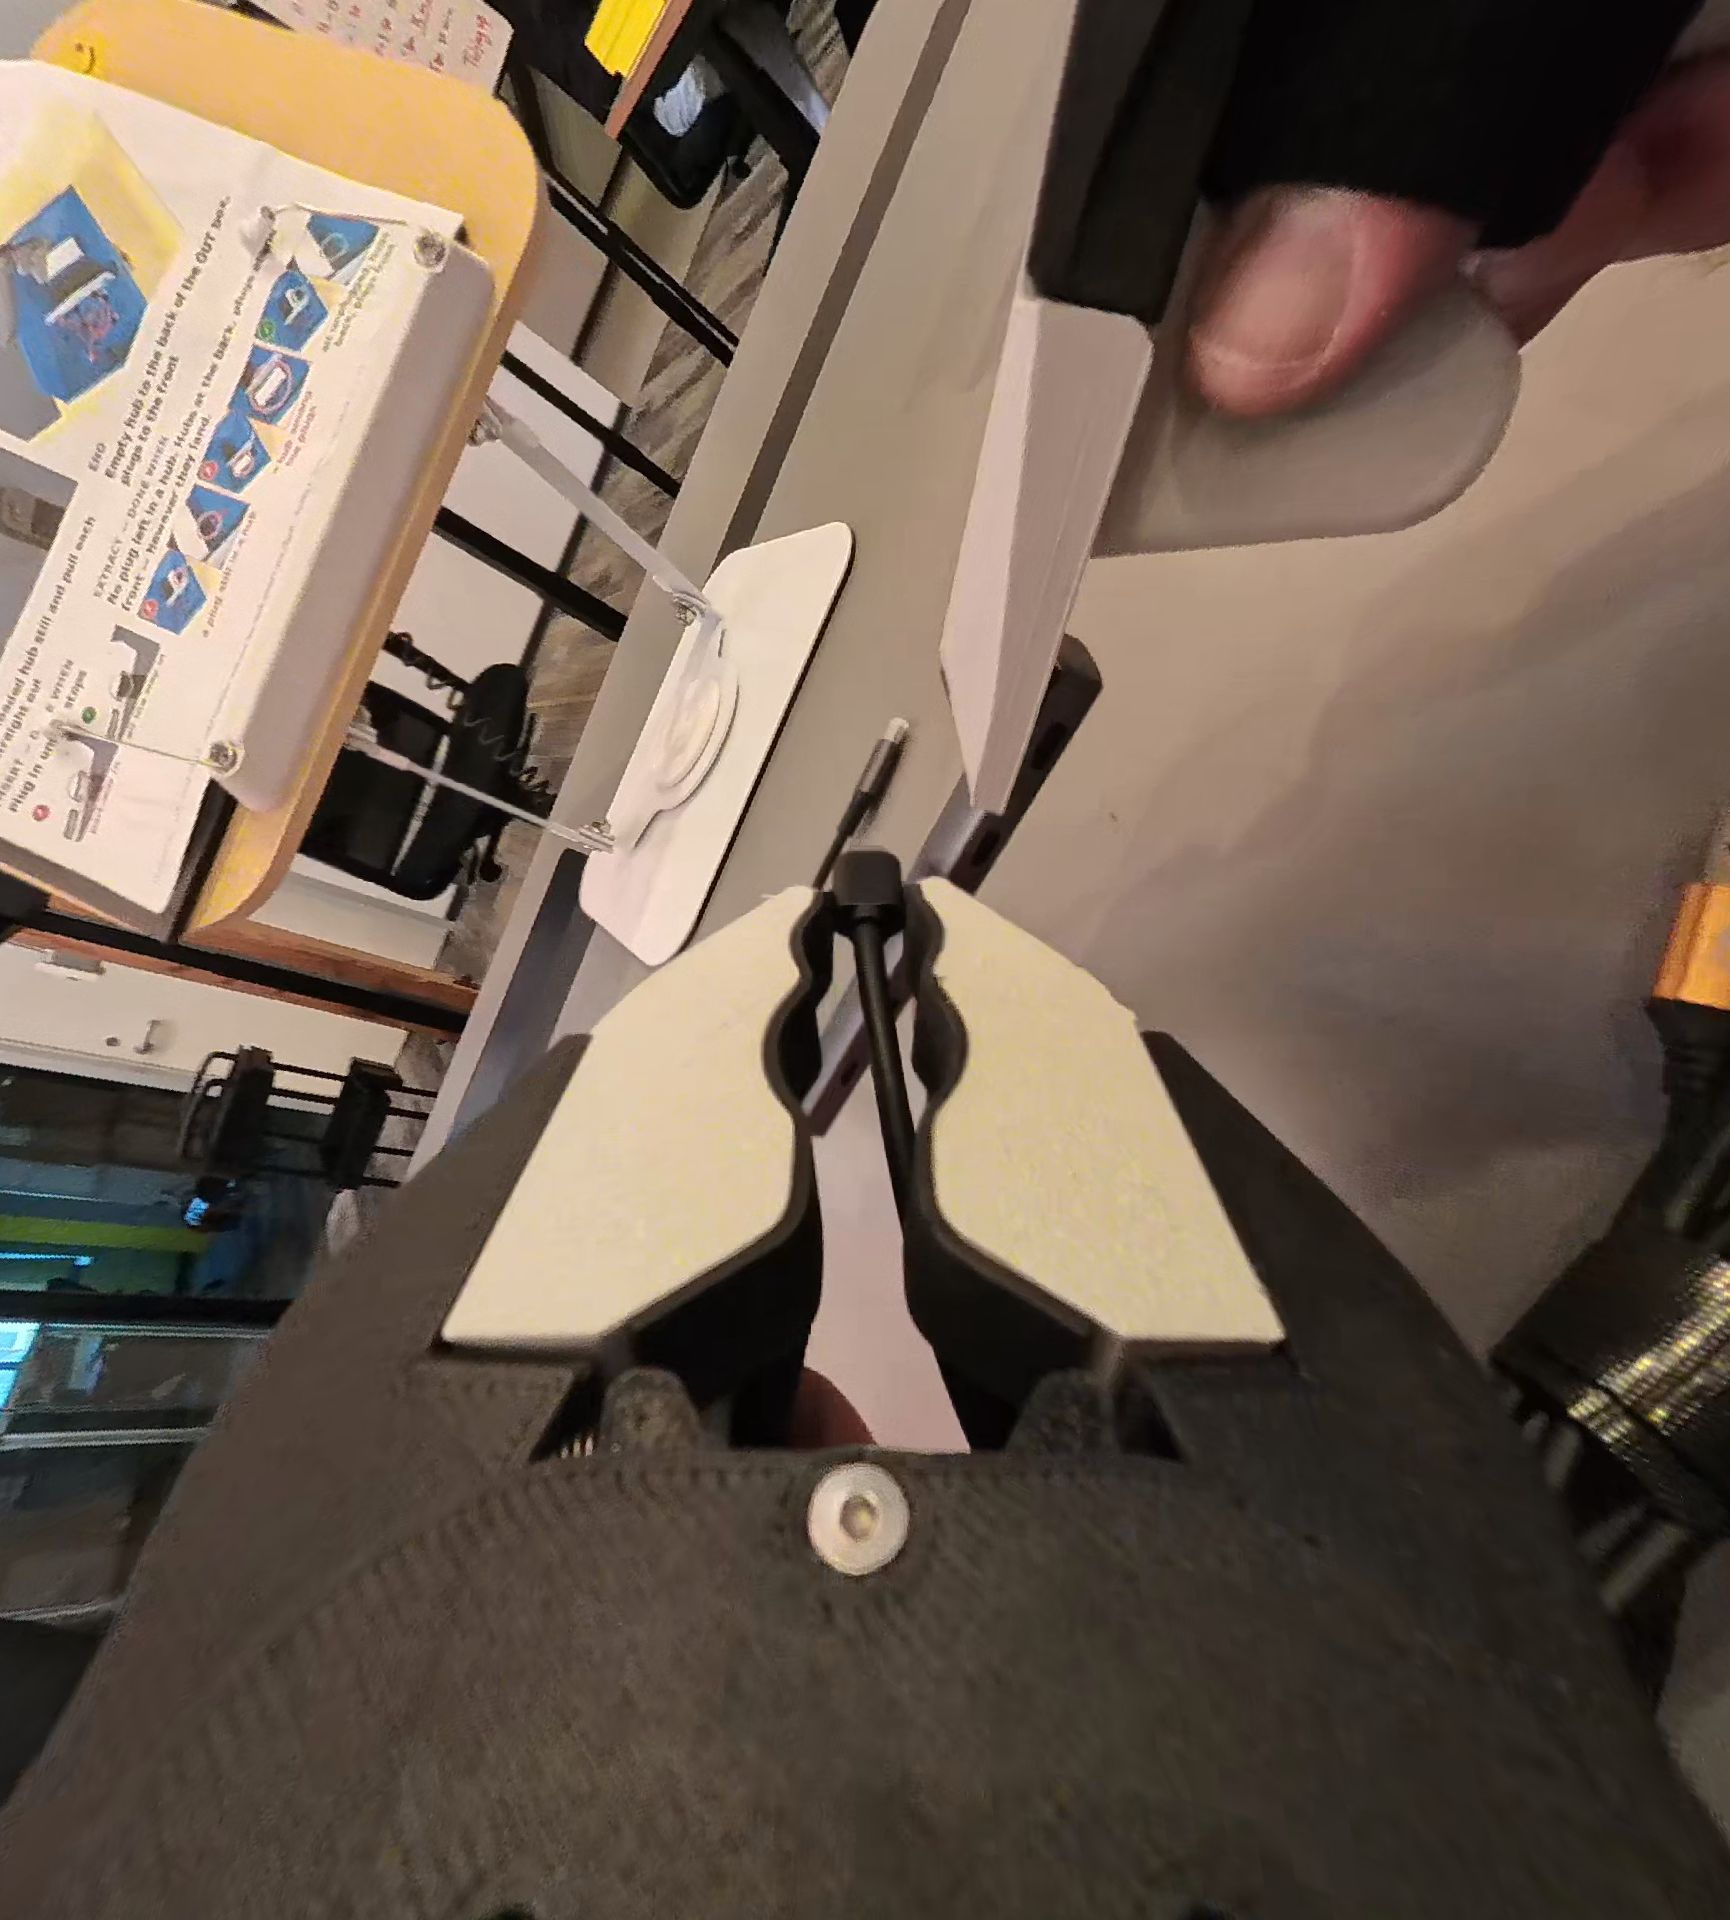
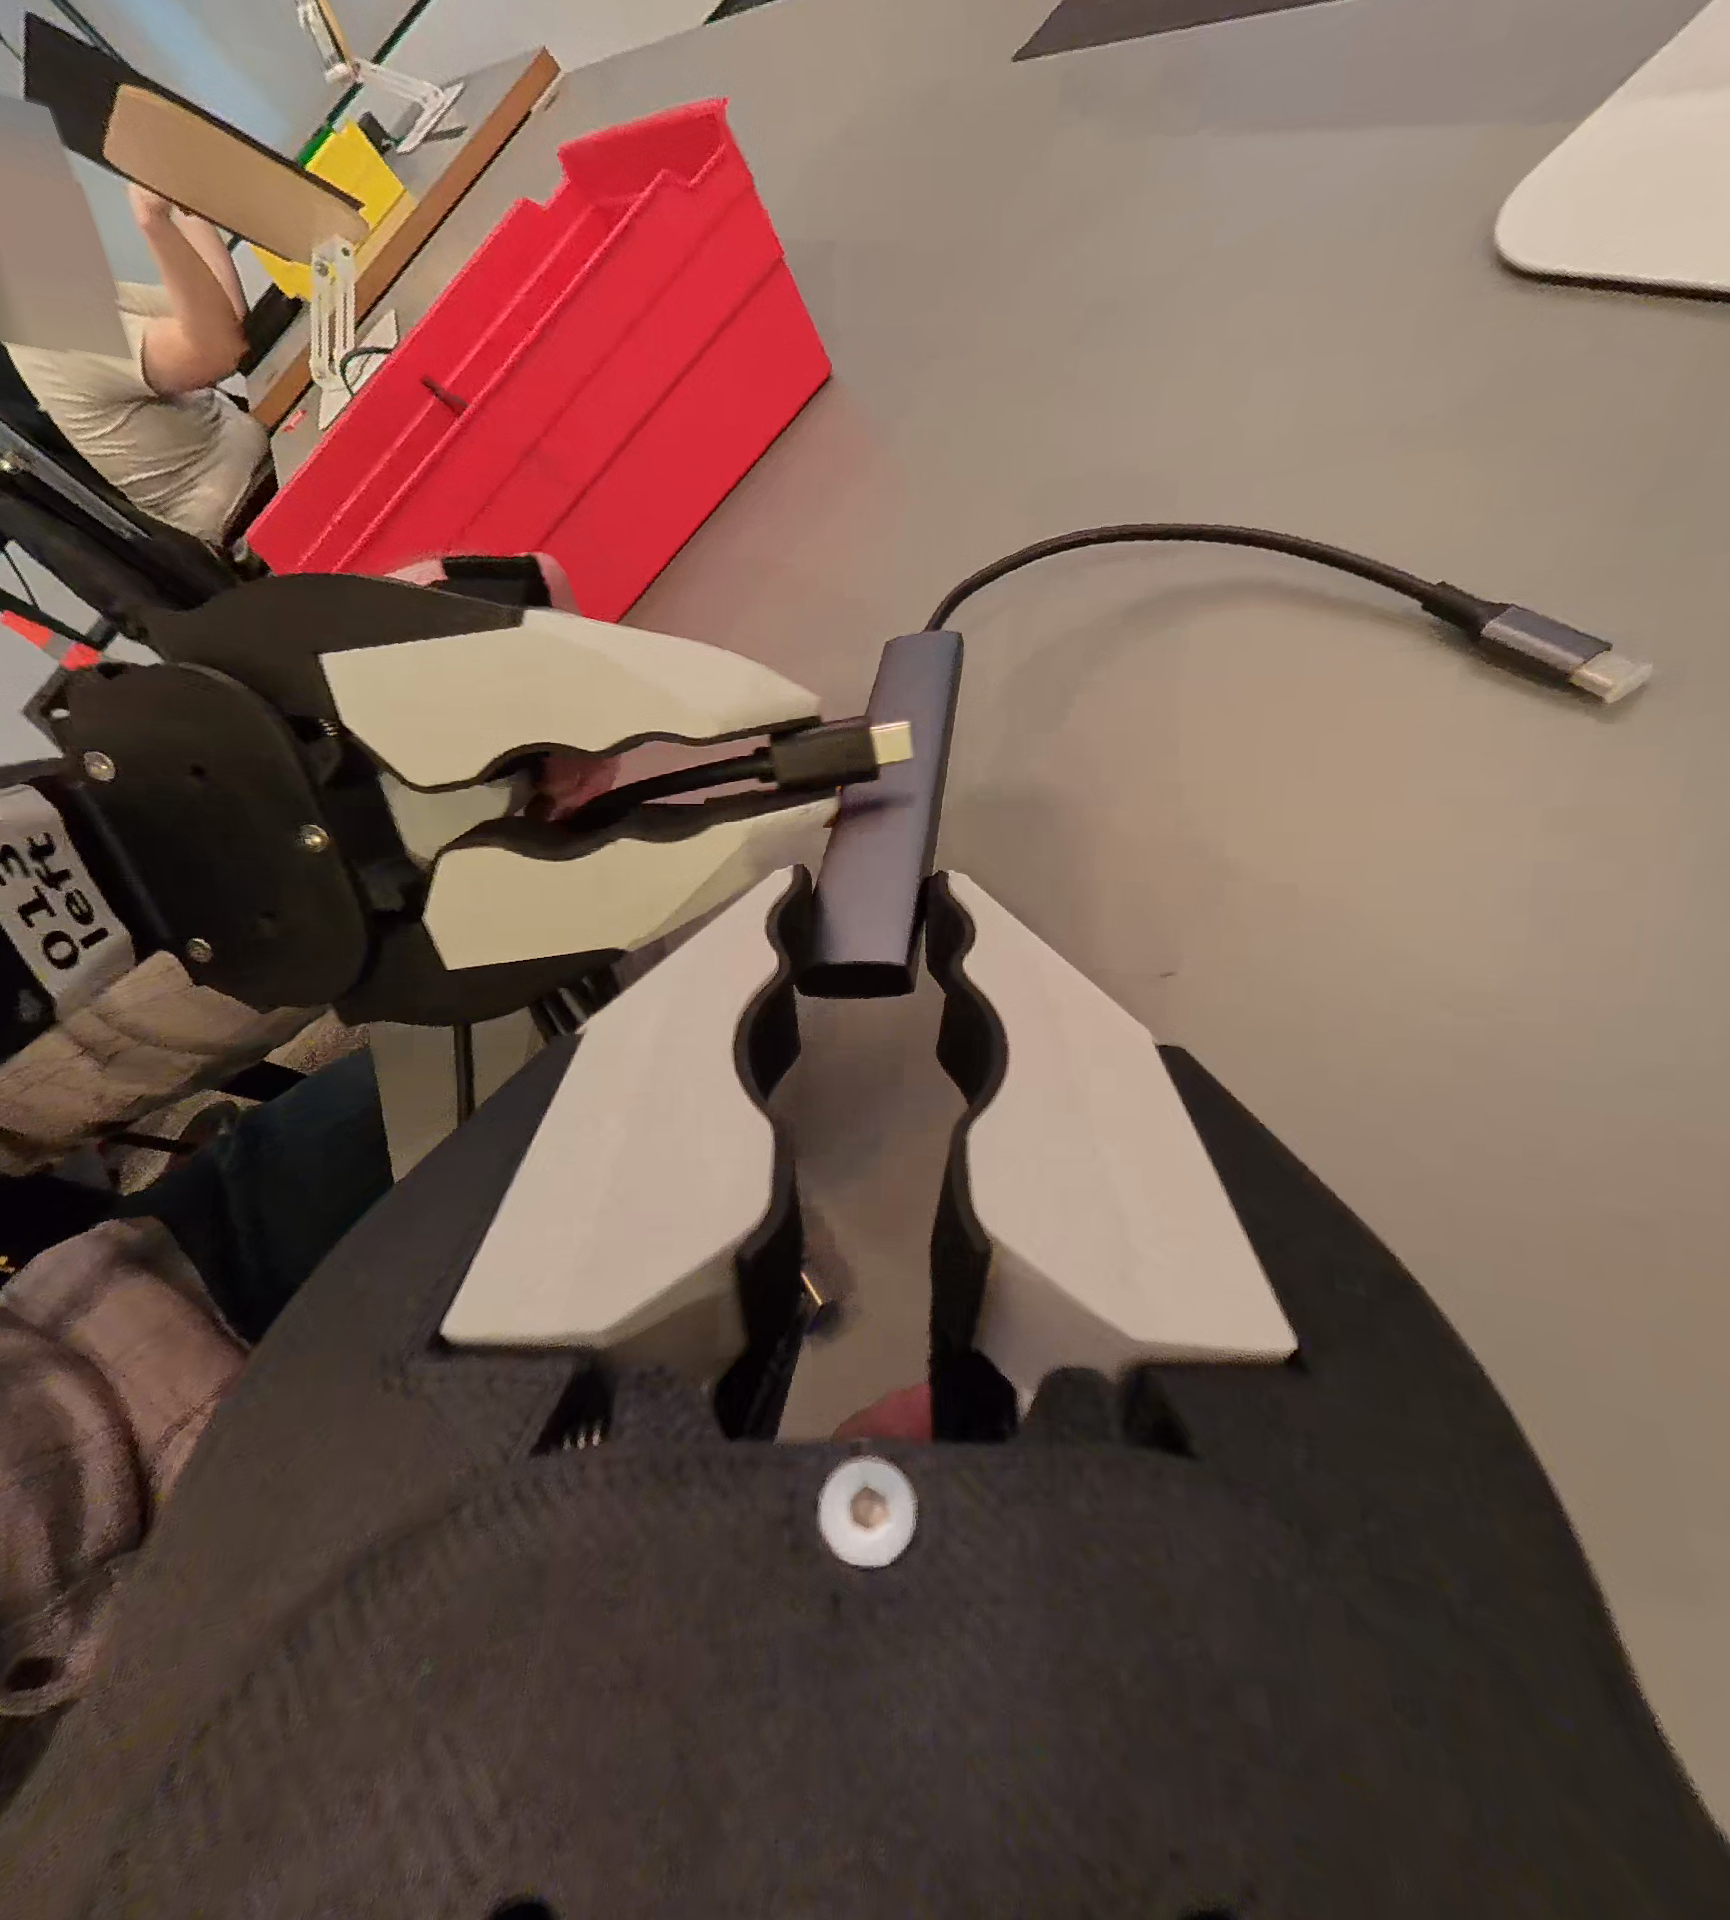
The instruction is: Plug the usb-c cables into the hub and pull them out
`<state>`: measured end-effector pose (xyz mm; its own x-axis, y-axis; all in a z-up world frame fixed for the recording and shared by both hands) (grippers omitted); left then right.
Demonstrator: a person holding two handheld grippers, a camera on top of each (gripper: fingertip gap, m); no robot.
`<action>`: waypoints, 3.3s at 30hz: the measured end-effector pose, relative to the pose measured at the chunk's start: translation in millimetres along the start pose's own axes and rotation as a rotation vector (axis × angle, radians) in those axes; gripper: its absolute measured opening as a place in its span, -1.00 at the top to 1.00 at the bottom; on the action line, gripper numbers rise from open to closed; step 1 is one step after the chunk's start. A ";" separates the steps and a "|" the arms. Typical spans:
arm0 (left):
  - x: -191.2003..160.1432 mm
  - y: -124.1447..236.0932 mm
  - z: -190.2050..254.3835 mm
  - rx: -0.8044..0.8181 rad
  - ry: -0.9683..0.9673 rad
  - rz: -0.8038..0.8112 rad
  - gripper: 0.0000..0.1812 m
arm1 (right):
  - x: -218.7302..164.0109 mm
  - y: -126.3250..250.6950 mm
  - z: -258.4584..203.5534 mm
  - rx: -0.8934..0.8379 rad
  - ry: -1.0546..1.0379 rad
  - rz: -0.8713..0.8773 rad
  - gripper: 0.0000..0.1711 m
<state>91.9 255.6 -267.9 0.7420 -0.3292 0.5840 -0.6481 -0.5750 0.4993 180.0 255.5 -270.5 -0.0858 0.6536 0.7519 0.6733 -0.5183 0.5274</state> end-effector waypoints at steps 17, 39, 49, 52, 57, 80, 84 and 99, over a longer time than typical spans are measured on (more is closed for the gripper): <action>-4.7 2.7 16.4 -0.021 -0.050 -0.006 0.86 | -32.2 0.6 -15.5 -0.091 0.171 -0.078 0.77; -9.4 -13.0 32.7 -0.183 0.032 -0.032 0.87 | -68.3 2.0 -10.6 -0.482 0.985 -0.060 0.43; -20.3 -3.1 -18.6 -0.122 0.135 -0.076 0.86 | -65.1 -2.9 -9.4 -0.432 1.130 -0.091 0.56; -33.5 -15.8 -28.2 -0.168 0.167 -0.151 0.87 | -66.7 -3.3 -10.4 -0.441 1.120 -0.089 0.60; -54.5 -43.1 -26.1 -0.267 0.236 -0.215 0.87 | -69.4 -2.4 -10.2 -0.433 1.073 -0.077 0.63; -79.5 -54.4 -26.5 -0.376 0.400 -0.247 0.87 | -60.9 -24.4 -9.4 -0.676 1.656 0.054 0.68; -79.4 -54.5 -26.6 -0.376 0.399 -0.249 0.87 | -54.7 -35.8 -5.8 -0.704 1.769 0.103 0.74; -57.1 -26.4 -48.5 -0.276 0.400 -0.108 0.87 | -13.6 -18.2 -5.5 -0.579 1.491 0.063 0.93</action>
<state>58.3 325.9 -283.4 0.7186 0.0654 0.6924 -0.6325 -0.3524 0.6897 164.8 253.0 -288.2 -0.9107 -0.2937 0.2905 0.3768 -0.8789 0.2926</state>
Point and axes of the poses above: each gripper's, where its closed fingertips meet, y back along the fingers, x out of its top, z = x × y across the jaws, the point moved 5 cm from there along y, back along the fingers, and after that the axes turned 13 degrees about -x, right-handed, at the moved point
